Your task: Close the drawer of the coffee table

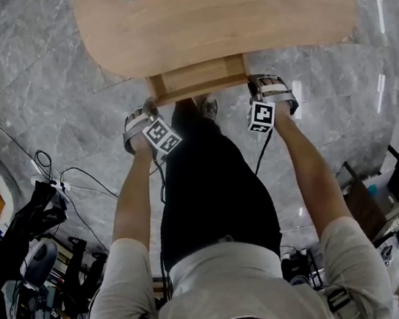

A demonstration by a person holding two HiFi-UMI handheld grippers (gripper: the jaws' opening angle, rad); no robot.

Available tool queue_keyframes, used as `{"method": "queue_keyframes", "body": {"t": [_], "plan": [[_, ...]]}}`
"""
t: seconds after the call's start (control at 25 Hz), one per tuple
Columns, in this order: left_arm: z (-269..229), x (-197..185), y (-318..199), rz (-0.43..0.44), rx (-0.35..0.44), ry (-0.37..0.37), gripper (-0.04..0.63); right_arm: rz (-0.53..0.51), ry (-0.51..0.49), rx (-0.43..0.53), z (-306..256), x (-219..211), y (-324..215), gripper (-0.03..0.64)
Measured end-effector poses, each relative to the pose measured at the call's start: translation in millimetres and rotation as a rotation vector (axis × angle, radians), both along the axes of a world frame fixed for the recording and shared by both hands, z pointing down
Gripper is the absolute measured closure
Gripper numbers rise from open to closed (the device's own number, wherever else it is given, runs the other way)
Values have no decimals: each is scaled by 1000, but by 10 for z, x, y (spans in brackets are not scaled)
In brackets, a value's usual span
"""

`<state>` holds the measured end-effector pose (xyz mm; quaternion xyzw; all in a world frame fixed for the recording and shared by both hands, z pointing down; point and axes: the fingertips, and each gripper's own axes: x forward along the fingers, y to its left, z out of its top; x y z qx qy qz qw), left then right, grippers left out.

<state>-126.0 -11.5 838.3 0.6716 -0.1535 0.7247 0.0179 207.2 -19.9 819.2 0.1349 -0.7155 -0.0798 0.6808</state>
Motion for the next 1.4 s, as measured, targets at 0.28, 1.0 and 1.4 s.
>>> {"method": "queue_keyframes", "body": {"t": [0.28,1.0,1.4], "plan": [[2,2,-51,-6,2,11,489,14,4,4,-10,1,-68,532],[44,-26,-260,-14,2,15,489,39,12,21,35,-13,-266,531],[51,-19,-316,-23,-3,14,489,48,15,24,38,-4,-349,529]]}}
